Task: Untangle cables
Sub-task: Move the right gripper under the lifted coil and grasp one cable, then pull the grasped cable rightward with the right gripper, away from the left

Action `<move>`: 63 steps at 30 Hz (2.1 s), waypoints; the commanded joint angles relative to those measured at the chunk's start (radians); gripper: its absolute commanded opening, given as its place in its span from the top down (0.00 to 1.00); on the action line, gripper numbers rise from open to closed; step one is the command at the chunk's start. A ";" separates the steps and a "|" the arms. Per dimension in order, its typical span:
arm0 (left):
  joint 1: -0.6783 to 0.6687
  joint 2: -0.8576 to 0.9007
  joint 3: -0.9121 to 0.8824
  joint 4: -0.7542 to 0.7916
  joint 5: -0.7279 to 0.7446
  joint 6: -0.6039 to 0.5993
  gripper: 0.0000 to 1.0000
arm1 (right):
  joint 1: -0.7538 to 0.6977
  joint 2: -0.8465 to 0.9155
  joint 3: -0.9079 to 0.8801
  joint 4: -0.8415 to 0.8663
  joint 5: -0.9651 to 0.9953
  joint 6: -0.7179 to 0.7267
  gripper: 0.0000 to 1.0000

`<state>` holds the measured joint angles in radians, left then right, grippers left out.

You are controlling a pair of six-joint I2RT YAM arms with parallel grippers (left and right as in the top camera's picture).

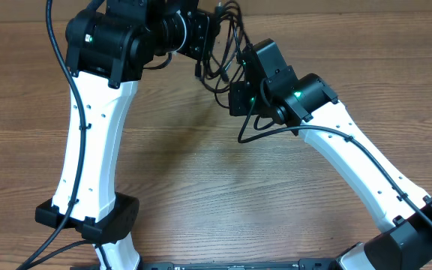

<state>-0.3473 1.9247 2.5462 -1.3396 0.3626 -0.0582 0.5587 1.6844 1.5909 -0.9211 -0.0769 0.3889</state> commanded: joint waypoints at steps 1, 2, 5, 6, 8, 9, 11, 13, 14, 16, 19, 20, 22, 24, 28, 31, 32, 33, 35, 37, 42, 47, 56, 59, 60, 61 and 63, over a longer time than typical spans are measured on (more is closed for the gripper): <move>-0.005 -0.029 0.024 -0.027 -0.150 -0.016 0.96 | 0.002 -0.018 0.012 -0.030 0.055 -0.003 0.96; -0.005 -0.029 0.024 -0.037 -0.181 -0.016 0.96 | 0.002 -0.024 0.016 -0.041 0.077 -0.003 0.96; -0.005 -0.029 0.024 -0.050 -0.265 -0.016 0.96 | 0.002 -0.055 0.023 -0.065 0.103 -0.004 0.96; -0.005 -0.029 0.024 -0.052 -0.289 -0.016 0.96 | 0.002 -0.069 0.024 -0.069 0.103 -0.004 0.96; -0.005 -0.029 0.024 -0.052 -0.312 -0.016 0.96 | 0.002 -0.095 0.024 -0.074 0.103 -0.004 0.96; -0.005 -0.029 0.024 -0.053 -0.322 -0.016 0.96 | 0.002 -0.113 0.026 -0.074 0.103 -0.004 0.96; -0.005 -0.029 0.024 -0.056 -0.346 -0.016 0.96 | 0.002 -0.145 0.028 -0.075 0.119 -0.003 0.96; -0.005 -0.029 0.024 -0.066 -0.380 -0.016 0.96 | 0.002 -0.191 0.028 -0.077 0.166 -0.003 0.96; -0.005 -0.029 0.023 -0.073 -0.401 -0.016 0.96 | 0.002 -0.210 0.028 -0.078 0.188 -0.003 0.96; -0.005 -0.029 0.019 -0.085 -0.439 -0.016 0.96 | 0.002 -0.257 0.028 -0.084 0.246 -0.003 0.96; -0.005 -0.029 0.005 -0.095 -0.486 -0.016 0.96 | 0.002 -0.327 0.028 -0.106 0.344 -0.003 0.96; -0.004 -0.027 0.000 -0.097 -0.496 -0.016 0.96 | 0.002 -0.350 0.028 -0.118 0.378 -0.003 0.96; -0.001 -0.027 -0.016 -0.096 -0.512 -0.016 0.96 | 0.002 -0.393 0.028 -0.150 0.457 -0.003 0.96; 0.008 -0.027 -0.035 -0.096 -0.512 -0.017 0.96 | 0.002 -0.428 0.028 -0.185 0.530 -0.003 0.96; 0.034 -0.027 -0.082 -0.096 -0.512 -0.016 0.96 | 0.002 -0.483 0.028 -0.257 0.666 0.004 0.96; 0.052 -0.027 -0.122 -0.093 -0.512 -0.017 0.96 | 0.001 -0.510 0.028 -0.297 0.722 0.008 0.96; 0.059 -0.027 -0.136 -0.093 -0.512 -0.017 0.96 | 0.001 -0.520 0.028 -0.310 0.735 0.008 0.96; 0.064 -0.027 -0.148 -0.093 -0.512 -0.017 0.96 | 0.001 -0.527 0.028 -0.316 0.739 0.008 0.96; 0.075 -0.027 -0.172 -0.090 -0.512 -0.017 0.95 | 0.001 -0.542 0.028 -0.318 0.738 0.008 0.96; 0.085 -0.027 -0.196 -0.085 -0.511 -0.017 0.96 | 0.001 -0.555 0.028 -0.317 0.738 0.021 0.96; 0.085 -0.027 -0.210 -0.069 -0.469 -0.017 0.74 | 0.001 -0.557 0.028 -0.317 0.729 0.035 0.96; 0.085 -0.027 -0.210 -0.062 -0.461 -0.017 0.48 | 0.001 -0.558 0.028 -0.318 0.729 0.035 0.96; 0.085 -0.027 -0.210 -0.047 -0.414 -0.017 0.00 | 0.001 -0.558 0.028 -0.319 0.711 0.056 0.96; 0.085 -0.027 -0.210 -0.048 -0.413 -0.017 0.00 | 0.001 -0.558 0.028 -0.317 0.711 0.056 0.96; 0.084 -0.026 -0.211 -0.048 -0.412 -0.017 0.01 | 0.001 -0.558 0.028 -0.314 0.711 0.056 0.96; 0.084 -0.025 -0.214 -0.049 -0.397 -0.017 0.00 | 0.001 -0.558 0.028 -0.306 0.711 0.056 0.96; 0.084 -0.021 -0.224 -0.050 -0.365 -0.017 0.00 | 0.001 -0.560 0.031 -0.285 0.711 0.056 0.96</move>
<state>-0.2672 1.9244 2.3402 -1.3907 -0.0551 -0.0761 0.5587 1.1435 1.5921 -1.2331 0.6285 0.4332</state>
